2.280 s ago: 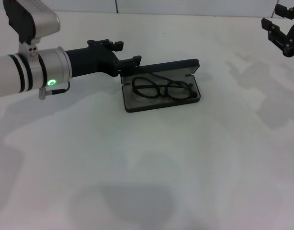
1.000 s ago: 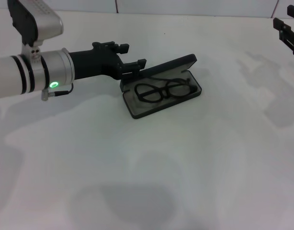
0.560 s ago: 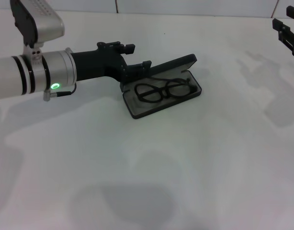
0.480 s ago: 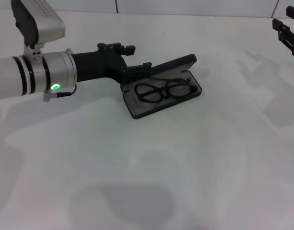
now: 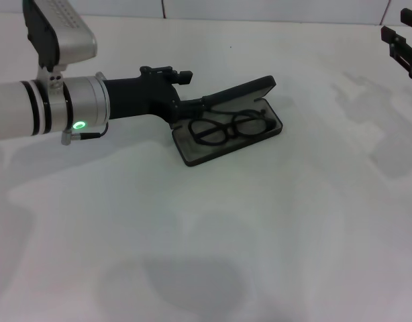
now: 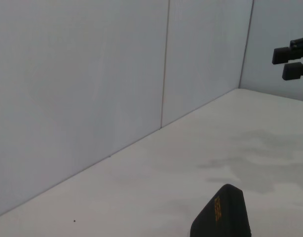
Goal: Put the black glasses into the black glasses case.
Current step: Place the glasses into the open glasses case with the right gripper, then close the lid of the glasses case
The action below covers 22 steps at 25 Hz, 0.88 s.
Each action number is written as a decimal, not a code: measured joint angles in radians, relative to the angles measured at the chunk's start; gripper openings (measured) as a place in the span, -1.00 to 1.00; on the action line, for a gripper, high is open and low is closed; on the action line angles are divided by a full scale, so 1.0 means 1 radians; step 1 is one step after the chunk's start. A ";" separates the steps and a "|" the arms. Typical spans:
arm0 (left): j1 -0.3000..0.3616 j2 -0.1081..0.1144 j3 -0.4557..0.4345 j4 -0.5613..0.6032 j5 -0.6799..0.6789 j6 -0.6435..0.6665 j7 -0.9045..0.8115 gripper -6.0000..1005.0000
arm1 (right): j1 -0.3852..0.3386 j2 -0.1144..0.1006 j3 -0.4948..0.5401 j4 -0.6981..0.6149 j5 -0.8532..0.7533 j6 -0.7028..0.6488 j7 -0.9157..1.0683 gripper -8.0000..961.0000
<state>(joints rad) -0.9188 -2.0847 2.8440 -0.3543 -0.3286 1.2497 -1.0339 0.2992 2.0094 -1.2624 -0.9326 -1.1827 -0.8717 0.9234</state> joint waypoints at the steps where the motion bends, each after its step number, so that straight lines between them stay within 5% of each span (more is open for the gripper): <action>1: 0.000 0.000 0.000 0.000 0.003 0.000 0.000 0.41 | 0.000 0.000 0.000 0.000 0.000 0.000 0.000 -0.24; 11: -0.004 0.001 0.000 0.021 0.036 0.003 0.017 0.41 | 0.000 0.000 0.000 0.000 0.000 0.004 0.000 -0.24; 22: 0.001 0.006 0.000 0.019 -0.102 0.020 0.019 0.41 | 0.000 0.000 0.002 0.002 0.000 0.005 0.000 -0.20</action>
<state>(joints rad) -0.9179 -2.0791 2.8440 -0.3349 -0.4306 1.2695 -1.0147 0.2991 2.0099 -1.2607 -0.9308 -1.1827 -0.8665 0.9235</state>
